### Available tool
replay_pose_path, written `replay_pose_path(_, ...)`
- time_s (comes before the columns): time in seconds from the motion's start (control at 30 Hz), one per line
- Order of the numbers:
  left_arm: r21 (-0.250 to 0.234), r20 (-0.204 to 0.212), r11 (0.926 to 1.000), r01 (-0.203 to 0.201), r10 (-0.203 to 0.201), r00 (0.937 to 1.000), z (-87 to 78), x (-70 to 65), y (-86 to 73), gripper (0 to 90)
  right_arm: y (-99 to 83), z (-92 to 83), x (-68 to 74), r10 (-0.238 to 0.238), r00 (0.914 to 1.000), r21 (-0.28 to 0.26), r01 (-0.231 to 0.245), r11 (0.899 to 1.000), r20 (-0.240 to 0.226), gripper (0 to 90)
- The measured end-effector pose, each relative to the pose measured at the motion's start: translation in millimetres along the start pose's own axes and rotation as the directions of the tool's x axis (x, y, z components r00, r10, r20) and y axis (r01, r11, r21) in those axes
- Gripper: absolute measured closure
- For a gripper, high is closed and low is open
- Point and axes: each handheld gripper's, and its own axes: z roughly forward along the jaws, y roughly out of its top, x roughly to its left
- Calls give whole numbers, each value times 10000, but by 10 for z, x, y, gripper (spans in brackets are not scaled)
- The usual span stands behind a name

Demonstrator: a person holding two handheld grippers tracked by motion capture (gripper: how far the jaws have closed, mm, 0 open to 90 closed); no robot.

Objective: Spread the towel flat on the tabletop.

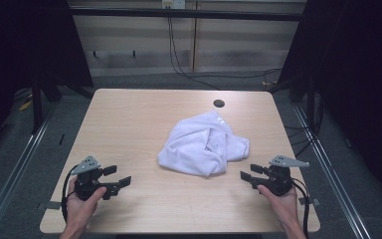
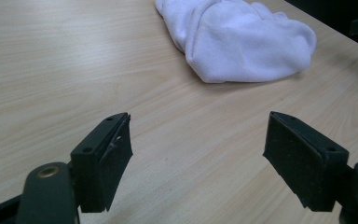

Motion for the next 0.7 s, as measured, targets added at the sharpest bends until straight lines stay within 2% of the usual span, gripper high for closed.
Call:
replay_pose_path(0.2,152,-22,9999,3,-3,10000,37,11,-8,227,33,9,60,-222,9990,7,222,9998,-387,484)
replay_pose_path(0.23,190,-35,9998,5,-4,10000,44,13,-6,228,73,62,60,-411,9972,0,411,9992,-619,518)
replay_pose_path(0.27,209,-31,9998,-7,8,10000,49,20,-1,227,85,85,59,-404,9963,26,407,9992,-756,521)
replay_pose_path(0.33,172,-74,9999,8,-7,10000,52,21,7,227,115,141,68,-521,9944,190,540,9984,-914,582)
replay_pose_path(0.37,143,-84,9999,-16,17,10000,49,22,17,228,115,141,68,-521,9944,190,540,9984,-914,582)
replay_pose_path(0.4,72,-59,10000,-8,9,10000,50,18,23,228,165,201,85,-571,9902,363,623,9974,-1278,619)
replay_pose_path(0.43,85,-60,9999,-63,64,10000,53,13,27,228,165,201,85,-571,9902,363,623,9974,-1278,619)
replay_pose_path(0.47,154,-55,9997,-189,189,9998,61,4,31,228,248,259,133,-872,9855,616,970,9934,-1456,626)
replay_pose_path(0.5,154,-55,9997,-189,189,9998,61,4,31,231,297,290,159,-959,9850,665,1063,9921,-1435,629)
replay_pose_path(0.53,124,131,9998,-166,165,9998,61,-4,31,241,346,331,165,-1027,9838,668,1134,9913,-1467,628)
replay_pose_path(0.6,157,159,9995,-265,263,9995,67,-7,34,248,441,429,162,-1038,9841,629,1138,9915,-1439,621)
replay_pose_path(0.7,123,163,9995,-296,294,9994,72,1,43,248,586,641,147,-961,9813,841,1112,9902,-1666,589)
